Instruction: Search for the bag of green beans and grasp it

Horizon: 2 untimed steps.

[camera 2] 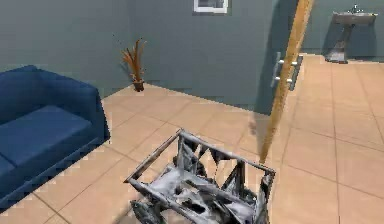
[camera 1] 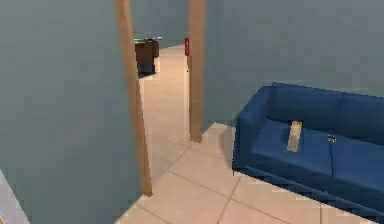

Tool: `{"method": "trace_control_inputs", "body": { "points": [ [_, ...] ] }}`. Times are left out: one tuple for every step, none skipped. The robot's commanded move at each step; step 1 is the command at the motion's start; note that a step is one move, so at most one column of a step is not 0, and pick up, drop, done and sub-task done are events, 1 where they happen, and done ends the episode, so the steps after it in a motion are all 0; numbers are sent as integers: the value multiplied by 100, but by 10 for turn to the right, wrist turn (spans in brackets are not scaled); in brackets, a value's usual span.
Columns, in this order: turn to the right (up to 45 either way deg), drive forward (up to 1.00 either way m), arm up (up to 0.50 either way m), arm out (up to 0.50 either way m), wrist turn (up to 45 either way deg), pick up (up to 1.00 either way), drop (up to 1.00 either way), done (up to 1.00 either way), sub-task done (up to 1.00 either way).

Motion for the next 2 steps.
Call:
{"method": "trace_control_inputs", "body": {
  "points": [
    [-450,0,0,0,0,0,0,0,0],
    [-330,0,0,0,0,0,0,0,0]
  ]
}}
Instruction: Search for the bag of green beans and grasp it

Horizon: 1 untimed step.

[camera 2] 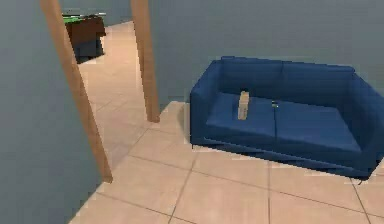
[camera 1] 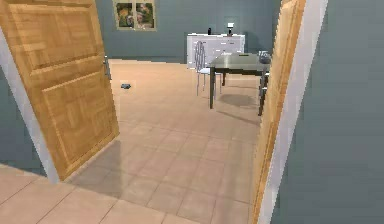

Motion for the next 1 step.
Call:
{"method": "trace_control_inputs", "body": {
  "points": [
    [0,45,0,0,0,0,0,0,0]
  ]
}}
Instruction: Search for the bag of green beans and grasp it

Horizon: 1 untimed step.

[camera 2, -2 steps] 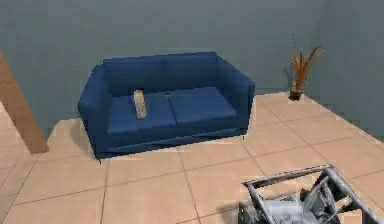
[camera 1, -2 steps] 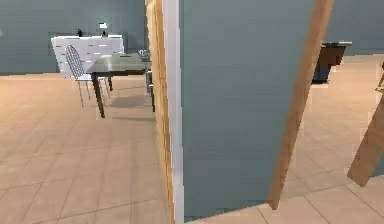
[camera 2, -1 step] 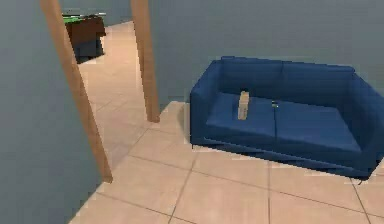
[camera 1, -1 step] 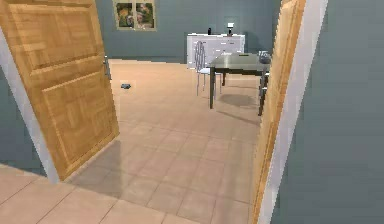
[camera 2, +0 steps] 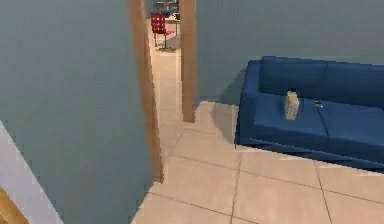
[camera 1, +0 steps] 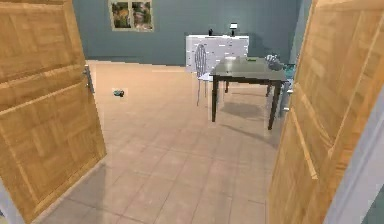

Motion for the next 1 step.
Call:
{"method": "trace_control_inputs", "body": {
  "points": [
    [-240,0,0,0,0,0,0,0,0]
  ]
}}
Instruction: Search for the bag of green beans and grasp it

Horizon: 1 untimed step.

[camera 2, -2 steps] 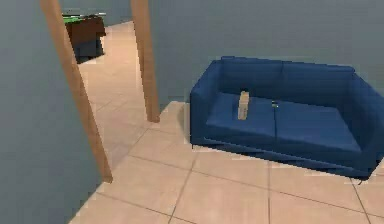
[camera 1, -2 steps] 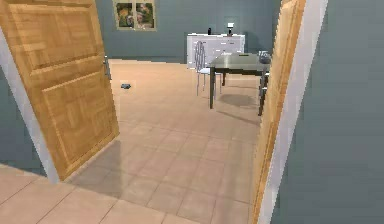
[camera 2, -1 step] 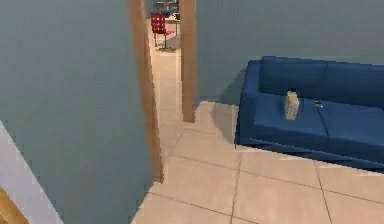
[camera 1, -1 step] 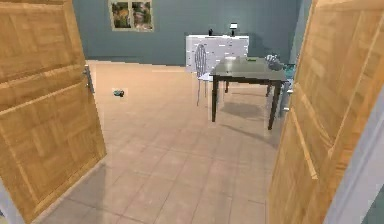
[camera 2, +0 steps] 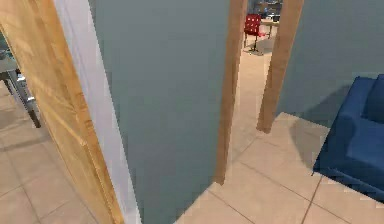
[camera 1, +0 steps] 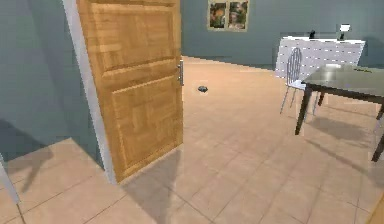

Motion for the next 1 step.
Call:
{"method": "trace_control_inputs", "body": {
  "points": [
    [0,40,0,0,0,0,0,0,0]
  ]
}}
